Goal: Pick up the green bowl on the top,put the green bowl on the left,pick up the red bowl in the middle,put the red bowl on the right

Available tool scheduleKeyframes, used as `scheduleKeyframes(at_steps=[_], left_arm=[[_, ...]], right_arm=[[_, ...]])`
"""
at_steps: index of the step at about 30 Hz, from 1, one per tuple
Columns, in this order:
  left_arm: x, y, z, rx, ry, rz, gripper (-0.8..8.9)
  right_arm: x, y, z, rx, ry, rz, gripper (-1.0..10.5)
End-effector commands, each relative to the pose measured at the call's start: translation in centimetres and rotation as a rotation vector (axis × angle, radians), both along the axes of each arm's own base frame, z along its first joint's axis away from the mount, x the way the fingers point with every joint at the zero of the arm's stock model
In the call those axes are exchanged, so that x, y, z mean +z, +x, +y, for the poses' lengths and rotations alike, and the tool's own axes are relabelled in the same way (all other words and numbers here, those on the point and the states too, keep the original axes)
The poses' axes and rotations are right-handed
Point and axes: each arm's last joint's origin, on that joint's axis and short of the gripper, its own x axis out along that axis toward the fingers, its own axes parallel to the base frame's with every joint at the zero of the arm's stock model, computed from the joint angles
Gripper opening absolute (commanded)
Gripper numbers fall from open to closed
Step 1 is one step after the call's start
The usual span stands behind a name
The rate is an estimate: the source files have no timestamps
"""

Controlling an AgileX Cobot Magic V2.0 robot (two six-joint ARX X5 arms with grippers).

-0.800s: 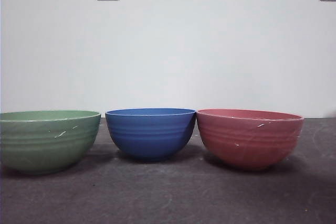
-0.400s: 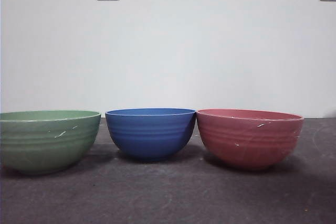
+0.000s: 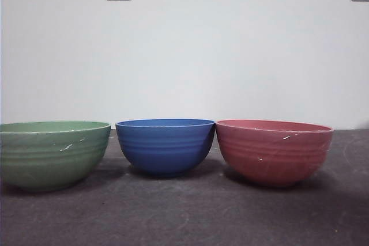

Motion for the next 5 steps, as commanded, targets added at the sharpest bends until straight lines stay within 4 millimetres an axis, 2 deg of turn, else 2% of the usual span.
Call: scheduleKeyframes(at_steps=[1, 5], left_arm=[[-0.47, 0.04, 0.03, 0.003, -0.004, 0.016, -0.04], [-0.46, 0.04, 0.03, 0.003, -0.004, 0.015, -0.04]], right_arm=[[-0.22, 0.04, 0.01, -0.003, 0.012, 0.001, 0.0], [-0.22, 0.04, 0.01, -0.003, 0.012, 0.001, 0.0]])
